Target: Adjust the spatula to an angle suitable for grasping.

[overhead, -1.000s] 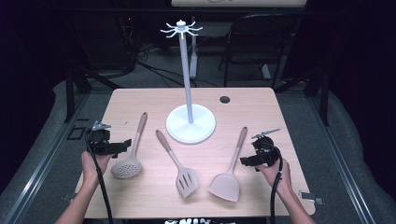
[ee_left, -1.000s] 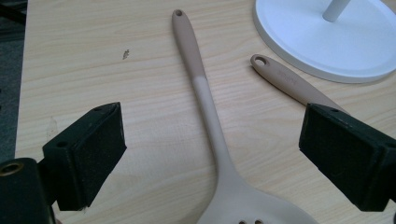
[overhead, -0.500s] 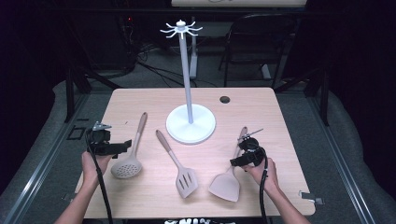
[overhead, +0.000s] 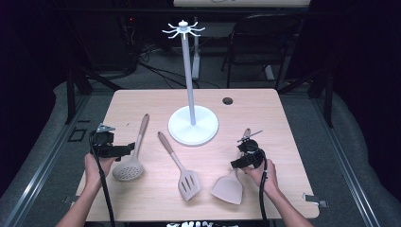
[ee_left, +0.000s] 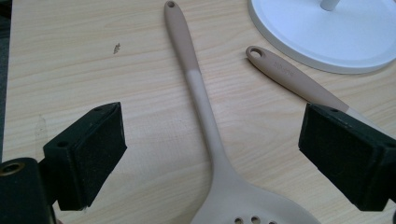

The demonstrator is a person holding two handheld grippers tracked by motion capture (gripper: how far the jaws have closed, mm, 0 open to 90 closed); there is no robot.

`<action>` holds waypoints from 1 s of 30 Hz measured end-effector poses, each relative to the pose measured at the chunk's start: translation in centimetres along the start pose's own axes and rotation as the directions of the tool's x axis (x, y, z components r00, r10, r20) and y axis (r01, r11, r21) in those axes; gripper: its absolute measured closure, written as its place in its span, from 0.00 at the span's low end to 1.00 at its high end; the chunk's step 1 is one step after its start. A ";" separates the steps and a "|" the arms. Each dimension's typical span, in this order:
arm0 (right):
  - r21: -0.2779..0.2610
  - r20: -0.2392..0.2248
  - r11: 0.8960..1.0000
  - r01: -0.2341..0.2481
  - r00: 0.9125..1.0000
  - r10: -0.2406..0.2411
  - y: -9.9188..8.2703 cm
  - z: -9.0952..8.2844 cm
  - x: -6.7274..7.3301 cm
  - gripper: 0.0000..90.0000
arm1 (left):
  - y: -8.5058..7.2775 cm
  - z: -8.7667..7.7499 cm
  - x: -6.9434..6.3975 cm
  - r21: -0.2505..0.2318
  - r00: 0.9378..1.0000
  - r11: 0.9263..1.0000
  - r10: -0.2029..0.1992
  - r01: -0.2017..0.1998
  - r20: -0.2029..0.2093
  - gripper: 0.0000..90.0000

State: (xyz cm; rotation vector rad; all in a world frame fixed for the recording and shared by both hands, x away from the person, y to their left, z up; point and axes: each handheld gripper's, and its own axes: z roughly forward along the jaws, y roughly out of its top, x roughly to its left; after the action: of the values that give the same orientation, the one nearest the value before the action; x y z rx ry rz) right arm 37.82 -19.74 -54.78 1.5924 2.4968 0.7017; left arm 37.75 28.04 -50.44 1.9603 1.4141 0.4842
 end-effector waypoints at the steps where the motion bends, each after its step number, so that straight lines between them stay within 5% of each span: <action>1: -0.006 -0.005 1.000 -0.001 1.000 0.001 0.0 0.0 -0.1 0.49 | 0.0 0.0 0.0 0.001 1.000 1.000 0.000 0.000 0.000 0.08; 26: -0.003 -0.009 1.000 0.000 1.000 0.000 -0.1 -0.1 -0.6 0.53 | -0.3 -0.2 0.1 0.010 1.000 1.000 0.007 -0.007 0.002 0.08; 30: 0.047 -0.004 0.999 0.025 1.000 -0.024 0.0 -0.4 -0.8 0.54 | -0.3 -0.2 0.2 0.011 1.000 1.000 0.004 -0.004 0.005 0.08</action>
State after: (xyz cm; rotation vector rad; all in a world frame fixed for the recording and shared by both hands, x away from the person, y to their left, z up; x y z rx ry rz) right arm 38.08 -20.58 -54.55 1.5742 2.5495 0.6474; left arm 37.43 28.32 -50.50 1.9721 1.4126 0.4742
